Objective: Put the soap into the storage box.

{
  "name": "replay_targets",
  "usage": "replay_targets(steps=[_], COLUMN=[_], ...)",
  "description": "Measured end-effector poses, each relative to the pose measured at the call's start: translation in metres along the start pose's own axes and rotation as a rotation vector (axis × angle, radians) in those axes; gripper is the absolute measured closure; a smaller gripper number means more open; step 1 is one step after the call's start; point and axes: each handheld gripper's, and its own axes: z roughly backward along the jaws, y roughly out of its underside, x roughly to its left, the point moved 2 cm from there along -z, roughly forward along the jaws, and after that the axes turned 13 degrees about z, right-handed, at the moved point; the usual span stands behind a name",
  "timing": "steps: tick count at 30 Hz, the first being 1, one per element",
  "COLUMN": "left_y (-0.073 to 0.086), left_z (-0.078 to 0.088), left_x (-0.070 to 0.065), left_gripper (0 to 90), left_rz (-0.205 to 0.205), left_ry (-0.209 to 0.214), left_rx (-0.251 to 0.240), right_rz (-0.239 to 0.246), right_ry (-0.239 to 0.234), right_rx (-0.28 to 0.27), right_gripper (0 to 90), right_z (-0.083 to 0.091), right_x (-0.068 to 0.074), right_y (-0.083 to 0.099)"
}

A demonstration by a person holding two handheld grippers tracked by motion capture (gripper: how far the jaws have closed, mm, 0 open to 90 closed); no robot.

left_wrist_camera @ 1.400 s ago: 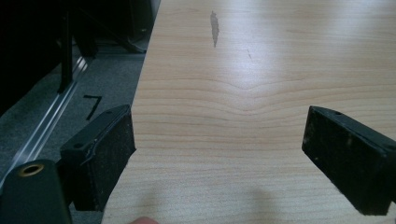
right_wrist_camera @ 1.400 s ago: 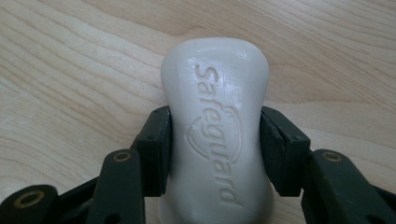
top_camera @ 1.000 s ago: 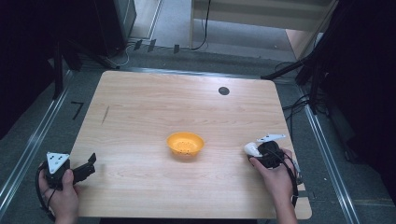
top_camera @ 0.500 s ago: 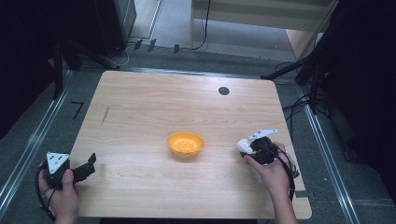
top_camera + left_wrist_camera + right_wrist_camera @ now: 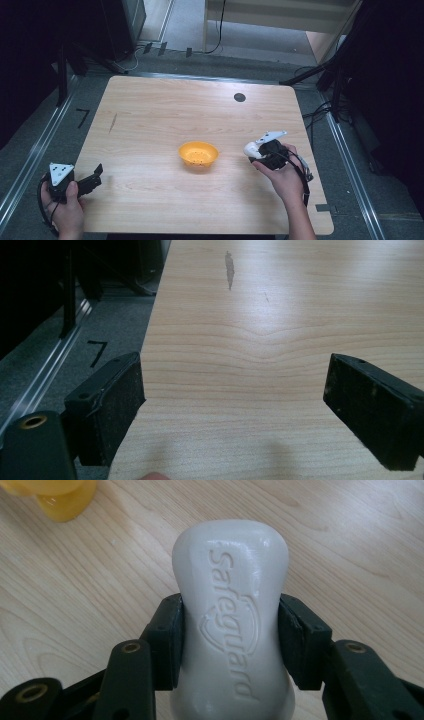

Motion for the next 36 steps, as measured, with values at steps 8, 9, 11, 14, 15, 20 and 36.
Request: replay_targets(steps=[8,9,11,14,15,20,36], left_y=[0.000,0.000,0.000,0.000,0.000,0.000,0.000], left_z=[0.000,0.000,0.000,0.000,0.000,0.000,-0.001], left_x=[0.000,0.000,0.000,0.000,0.000,0.000,0.000], left_gripper=[10.2,10.2,10.2,10.2,10.2,10.2,10.2], left_rz=[0.001,0.001,0.001,0.002,0.002,0.002,0.004], left_ry=[0.000,0.001,0.000,0.003,0.003,0.003,0.006], left_rx=[0.000,0.000,0.000,-0.002,-0.001,0.000,-0.002], right_rz=[0.055,0.055,0.066,0.092,0.100,0.125,0.216], right_ry=[-0.025,-0.025,-0.028,-0.034,-0.039,-0.046,-0.073], right_rx=[-0.008,-0.008,-0.009,-0.019,-0.019,-0.026,-0.045], right_gripper=[50.9,50.9,50.8,50.9,50.8,50.8,50.9], right_z=[0.000,0.000,0.000,0.000,0.000,-0.002,-0.005], right_x=[0.005,0.005,0.006,0.008,0.009,0.012,0.021], right_y=[-0.017,-0.017,-0.022,-0.030,-0.032,-0.042,-0.074])
